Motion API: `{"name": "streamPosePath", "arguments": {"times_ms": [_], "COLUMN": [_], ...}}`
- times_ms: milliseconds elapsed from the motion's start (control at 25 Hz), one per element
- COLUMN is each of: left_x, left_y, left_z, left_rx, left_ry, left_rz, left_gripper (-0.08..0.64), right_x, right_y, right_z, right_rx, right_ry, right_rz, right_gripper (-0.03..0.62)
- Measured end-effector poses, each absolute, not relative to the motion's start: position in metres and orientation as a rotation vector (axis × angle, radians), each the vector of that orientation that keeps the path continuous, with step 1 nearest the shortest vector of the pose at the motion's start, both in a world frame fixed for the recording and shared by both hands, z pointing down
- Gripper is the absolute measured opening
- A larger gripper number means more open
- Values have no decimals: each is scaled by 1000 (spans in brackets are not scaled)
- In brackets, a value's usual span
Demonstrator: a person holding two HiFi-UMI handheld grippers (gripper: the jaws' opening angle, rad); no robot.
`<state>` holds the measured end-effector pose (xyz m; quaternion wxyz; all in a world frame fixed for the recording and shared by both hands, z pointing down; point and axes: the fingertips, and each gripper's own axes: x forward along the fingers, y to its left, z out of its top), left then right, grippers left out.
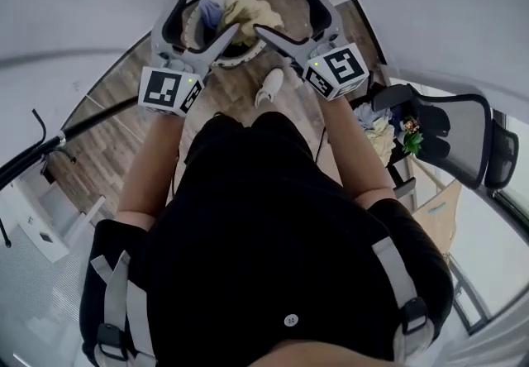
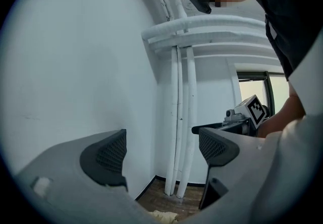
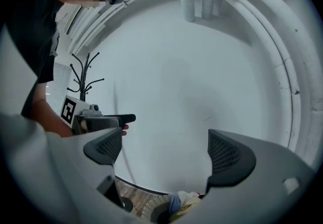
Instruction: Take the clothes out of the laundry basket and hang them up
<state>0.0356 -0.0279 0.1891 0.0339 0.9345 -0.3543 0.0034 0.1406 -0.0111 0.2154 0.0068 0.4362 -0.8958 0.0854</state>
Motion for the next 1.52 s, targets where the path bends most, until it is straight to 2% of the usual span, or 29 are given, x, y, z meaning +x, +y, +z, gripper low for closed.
{"name": "streamPosePath", "arguments": {"times_ms": [240, 640, 1080, 1520], "left_x": [82, 104, 136, 146], "left_y": [-81, -180, -240, -249], "left_z": [218, 339, 536, 715], "left_rx": [2853, 2789, 2685, 2520], "left_ry": [-1109, -1016, -819, -785], "left_rz": [83, 245, 471, 693], "left_gripper": [449, 449, 449, 449], "right_x": [178, 210, 232, 261], "right_y": [-66, -139, -170, -161], "right_z": [257, 360, 547, 725], "right_rx": [1306, 1441, 1726, 1956], "right_ry": [-2795, -2633, -2368, -2080], "right_rz": [360, 536, 810, 1133], "right_gripper": [515, 497, 472, 468]}}
